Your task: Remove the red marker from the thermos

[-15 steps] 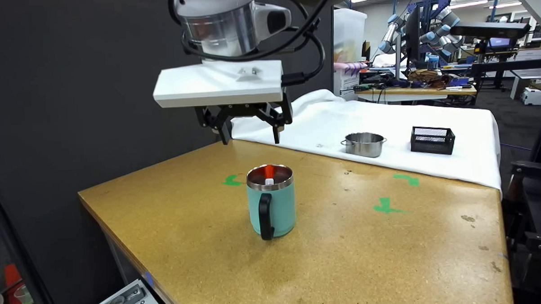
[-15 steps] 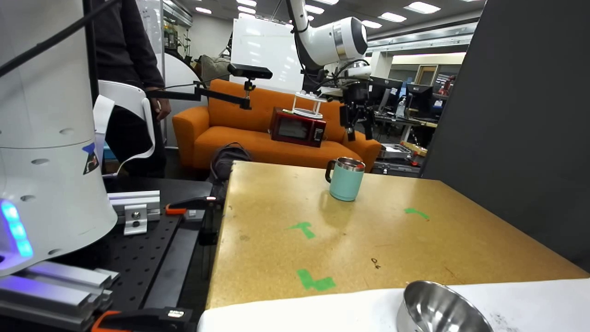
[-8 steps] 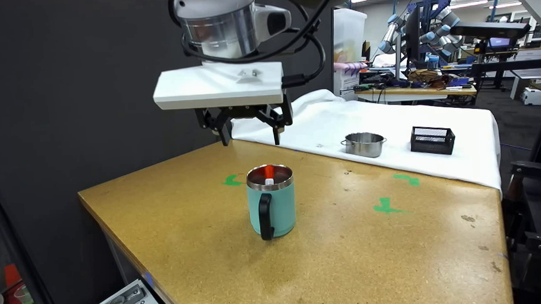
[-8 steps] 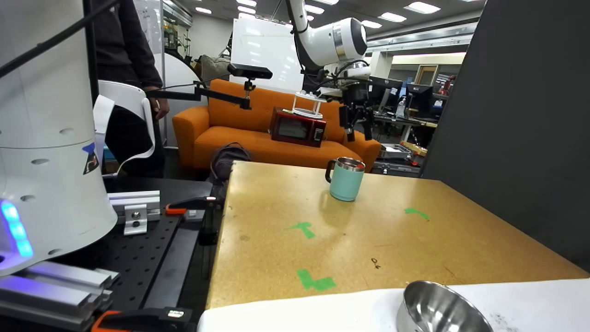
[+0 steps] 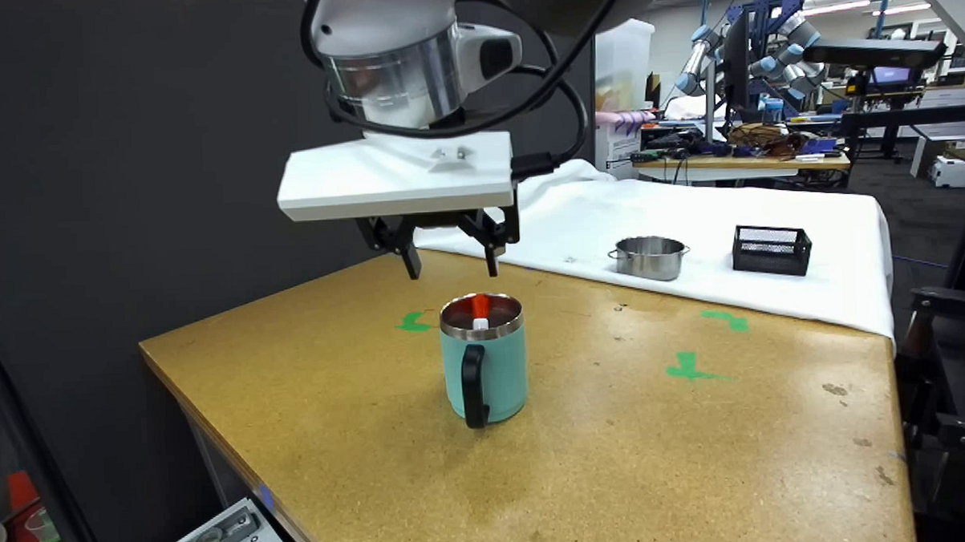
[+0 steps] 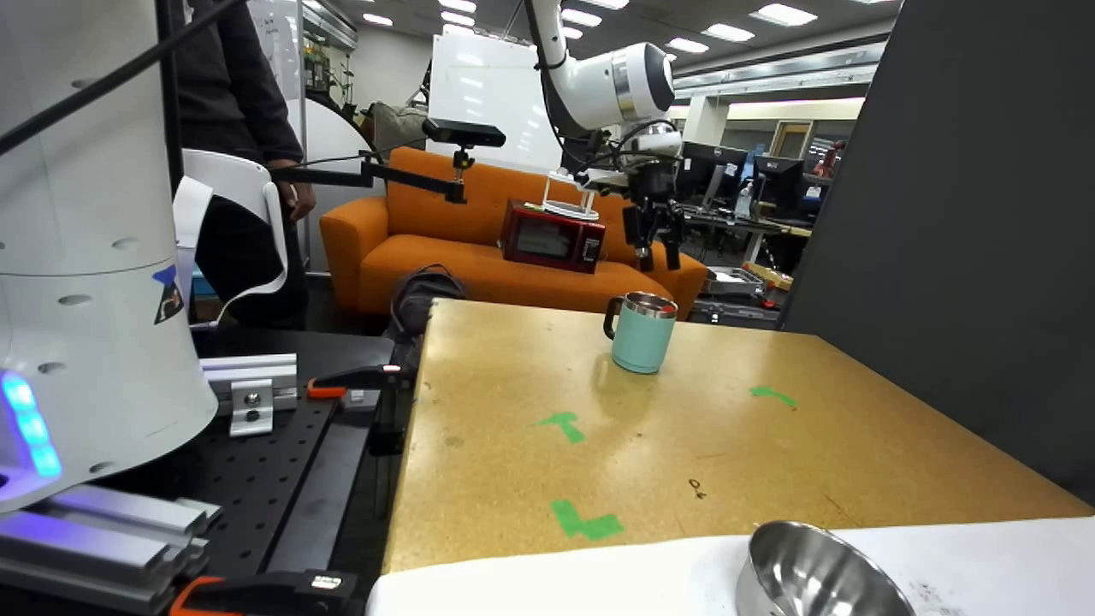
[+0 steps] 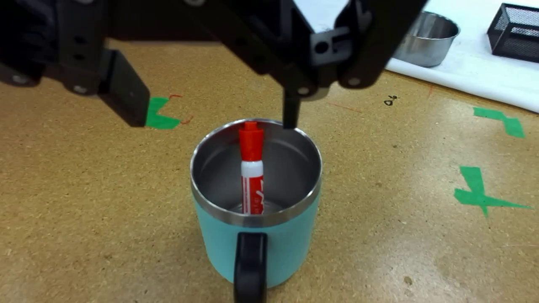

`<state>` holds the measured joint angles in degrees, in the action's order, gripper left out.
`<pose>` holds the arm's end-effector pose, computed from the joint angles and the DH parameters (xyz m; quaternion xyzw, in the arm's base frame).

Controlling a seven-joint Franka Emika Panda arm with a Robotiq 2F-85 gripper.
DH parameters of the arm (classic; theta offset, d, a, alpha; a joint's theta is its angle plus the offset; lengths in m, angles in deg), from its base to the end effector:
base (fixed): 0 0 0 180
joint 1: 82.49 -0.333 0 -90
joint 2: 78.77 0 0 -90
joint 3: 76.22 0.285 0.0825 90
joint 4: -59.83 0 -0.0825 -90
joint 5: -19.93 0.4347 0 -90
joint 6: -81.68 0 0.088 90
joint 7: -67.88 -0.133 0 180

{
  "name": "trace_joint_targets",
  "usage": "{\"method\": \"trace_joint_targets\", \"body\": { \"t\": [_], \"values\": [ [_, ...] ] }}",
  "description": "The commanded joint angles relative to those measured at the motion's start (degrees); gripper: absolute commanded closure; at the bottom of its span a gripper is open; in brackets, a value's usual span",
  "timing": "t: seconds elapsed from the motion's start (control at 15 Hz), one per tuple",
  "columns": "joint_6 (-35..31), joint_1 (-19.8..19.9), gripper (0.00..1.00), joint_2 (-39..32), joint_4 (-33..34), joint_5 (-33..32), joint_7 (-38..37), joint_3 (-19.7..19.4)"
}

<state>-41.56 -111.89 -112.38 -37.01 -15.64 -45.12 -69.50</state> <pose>0.5799 0.3740 0.1715 0.8606 -0.4593 0.1911 0.1093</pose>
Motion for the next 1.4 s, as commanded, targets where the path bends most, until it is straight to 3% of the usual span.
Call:
{"method": "trace_joint_targets", "body": {
  "t": [0.0,0.33,0.73,1.0,1.33],
  "values": [
    [-0.74,-0.09,0.39,0.65,-1.42,0.13,0.47,-0.58],
    [-1.64,0.45,0.25,0.35,-2.9,-0.18,0.31,-1.26],
    [-2.32,0.71,0.51,-1.08,-3.84,-0.17,0.39,-1.98],
    [-2.85,0.38,0.32,-2.1,-3.56,-0.16,0.45,-2.0],
    [-3.53,0.25,0.37,-2.25,-3.59,-0.41,0.7,-2.13]
  ]
}}
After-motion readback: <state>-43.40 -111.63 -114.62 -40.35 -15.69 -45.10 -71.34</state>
